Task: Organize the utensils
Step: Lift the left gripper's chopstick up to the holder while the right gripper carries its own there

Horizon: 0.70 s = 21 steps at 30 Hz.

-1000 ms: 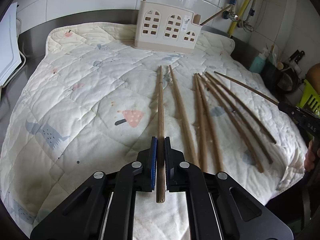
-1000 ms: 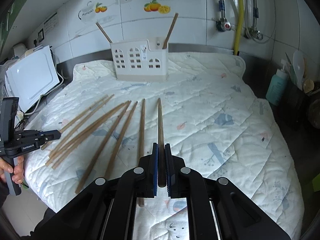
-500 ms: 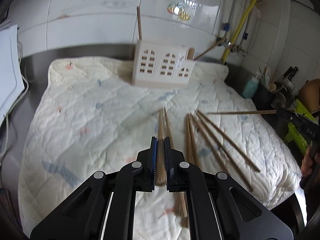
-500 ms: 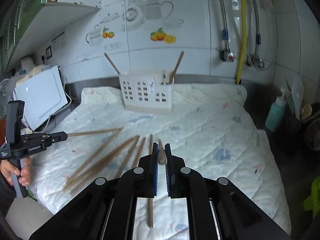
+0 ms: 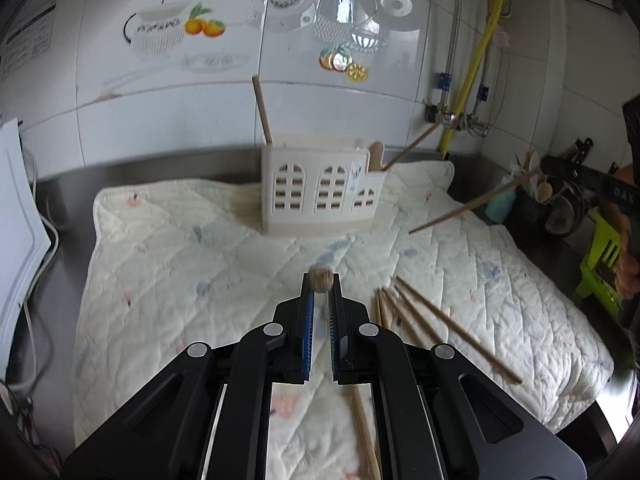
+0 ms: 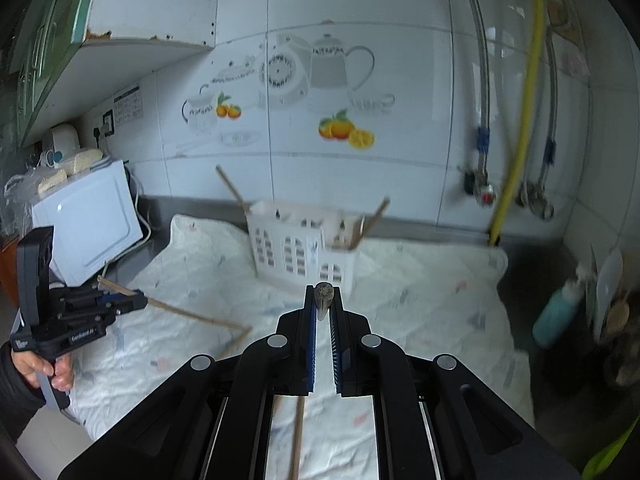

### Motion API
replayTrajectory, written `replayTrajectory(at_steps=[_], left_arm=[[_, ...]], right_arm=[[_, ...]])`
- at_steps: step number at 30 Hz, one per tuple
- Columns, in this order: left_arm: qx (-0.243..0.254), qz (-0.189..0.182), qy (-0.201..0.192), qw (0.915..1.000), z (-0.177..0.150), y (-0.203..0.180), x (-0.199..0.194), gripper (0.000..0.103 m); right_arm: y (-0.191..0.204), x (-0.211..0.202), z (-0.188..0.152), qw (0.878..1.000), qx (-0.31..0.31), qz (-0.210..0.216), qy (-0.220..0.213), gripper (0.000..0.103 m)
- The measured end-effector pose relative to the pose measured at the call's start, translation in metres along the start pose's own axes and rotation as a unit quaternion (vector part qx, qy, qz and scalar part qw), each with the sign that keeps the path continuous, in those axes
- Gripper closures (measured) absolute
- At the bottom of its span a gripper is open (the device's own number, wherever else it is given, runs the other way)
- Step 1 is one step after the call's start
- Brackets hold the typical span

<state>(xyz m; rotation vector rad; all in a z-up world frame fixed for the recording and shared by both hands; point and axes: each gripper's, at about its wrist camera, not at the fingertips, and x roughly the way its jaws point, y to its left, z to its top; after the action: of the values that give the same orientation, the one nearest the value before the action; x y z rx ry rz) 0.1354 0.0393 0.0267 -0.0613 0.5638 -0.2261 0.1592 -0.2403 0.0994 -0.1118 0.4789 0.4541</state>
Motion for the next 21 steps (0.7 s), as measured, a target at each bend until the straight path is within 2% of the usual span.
replayTrajectory(at_steps=[11,16,21], left_arm=[[0.033,-0.014,-0.034,0.9988,0.069,-0.01,-0.004,0.098],[0.043,-0.014,-0.059,0.9972,0.102,-0.014,-0.007,0.098],[0.052,0.001,-0.106,0.9931,0.145,-0.016,-0.012,0.098]], right_arm=[[-0.013,0.042,0.084,1.0,-0.012,-0.013,-0.004,0.097],[-0.015,0.073,0.1,1.0,-0.016,-0.014,0.022,0.097],[-0.018,0.103,0.104,0.999,-0.016,-0.013,0.048,0.097]])
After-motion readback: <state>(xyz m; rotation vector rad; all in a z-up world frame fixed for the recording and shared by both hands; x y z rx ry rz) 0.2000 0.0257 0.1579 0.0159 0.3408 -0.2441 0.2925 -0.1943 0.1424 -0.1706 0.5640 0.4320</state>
